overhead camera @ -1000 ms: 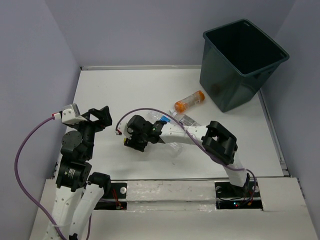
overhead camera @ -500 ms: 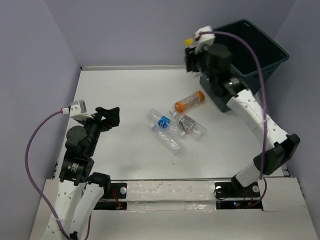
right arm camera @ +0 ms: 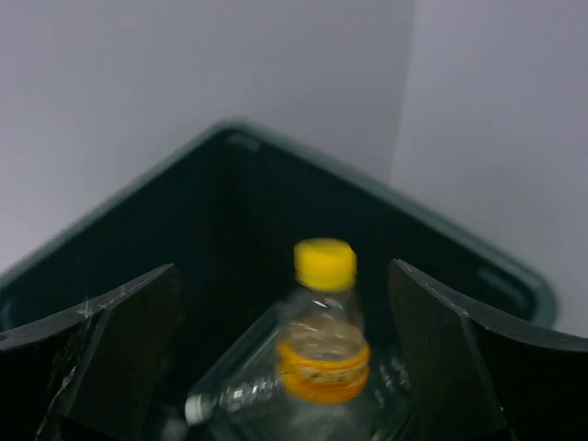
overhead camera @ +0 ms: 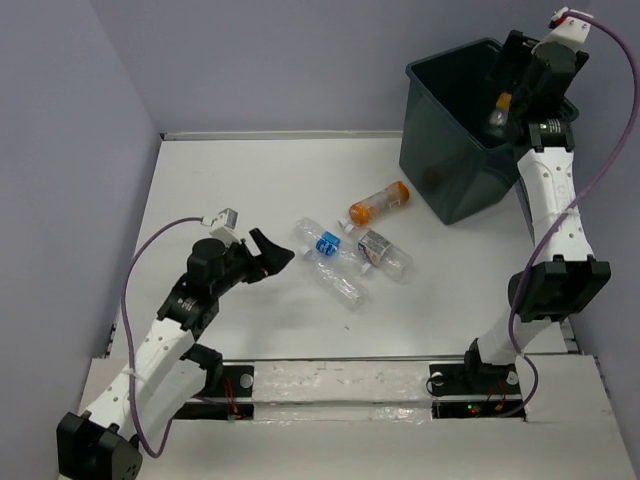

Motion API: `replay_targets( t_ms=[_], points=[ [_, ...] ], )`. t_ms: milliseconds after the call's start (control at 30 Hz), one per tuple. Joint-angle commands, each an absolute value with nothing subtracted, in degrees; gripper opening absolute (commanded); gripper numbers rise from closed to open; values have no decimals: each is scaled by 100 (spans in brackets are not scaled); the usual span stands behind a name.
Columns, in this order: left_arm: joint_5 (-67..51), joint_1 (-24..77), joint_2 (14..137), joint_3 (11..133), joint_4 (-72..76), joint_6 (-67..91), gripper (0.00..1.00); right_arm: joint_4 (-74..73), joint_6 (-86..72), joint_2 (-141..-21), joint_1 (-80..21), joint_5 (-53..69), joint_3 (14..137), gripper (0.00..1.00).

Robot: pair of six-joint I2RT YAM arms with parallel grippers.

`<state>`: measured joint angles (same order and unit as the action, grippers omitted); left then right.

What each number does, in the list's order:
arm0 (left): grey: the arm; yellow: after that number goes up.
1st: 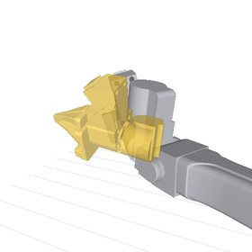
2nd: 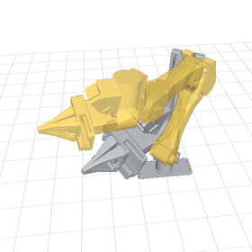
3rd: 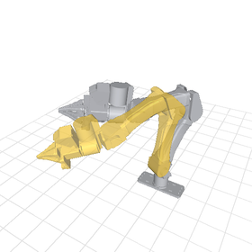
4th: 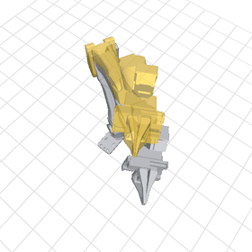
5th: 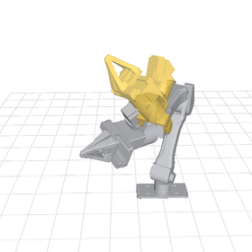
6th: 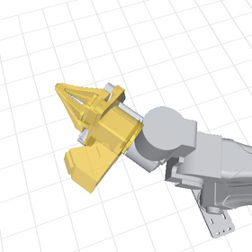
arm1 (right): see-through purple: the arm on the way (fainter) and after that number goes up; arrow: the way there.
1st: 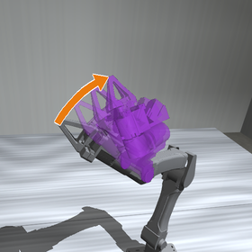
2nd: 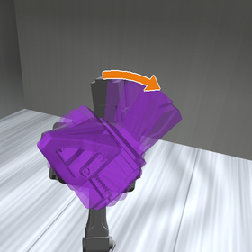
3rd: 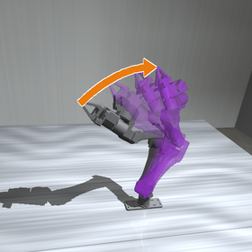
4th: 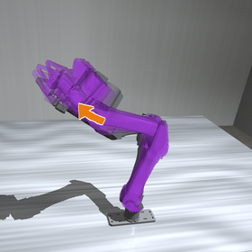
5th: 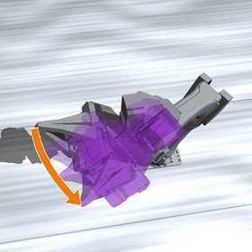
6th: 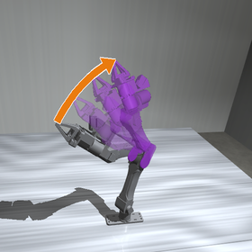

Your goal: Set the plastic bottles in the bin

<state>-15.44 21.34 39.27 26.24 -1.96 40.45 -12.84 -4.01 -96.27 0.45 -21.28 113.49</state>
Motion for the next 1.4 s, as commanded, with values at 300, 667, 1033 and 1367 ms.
replay_targets(
  t_ms=[300, 667, 1033, 1367],
  points=[
    [-335, 2250, 4245, 4834, -940, 2102, 99, -325, -1265, -7462, -3865, 63, 6797, 66],
    [62, 1925, 4289, 4404, -897, 1775, 99, -1335, -1283, -7918, -5440, -589, 5511, 76],
    [35, 1784, 4078, 4315, -888, 1767, 99, -1556, -1353, -8815, -5493, -677, 5581, 76],
    [26, 1731, 4052, 4289, -879, 1775, 99, -1714, -1406, -9554, -6055, -932, 5994, 61]
  ],
)
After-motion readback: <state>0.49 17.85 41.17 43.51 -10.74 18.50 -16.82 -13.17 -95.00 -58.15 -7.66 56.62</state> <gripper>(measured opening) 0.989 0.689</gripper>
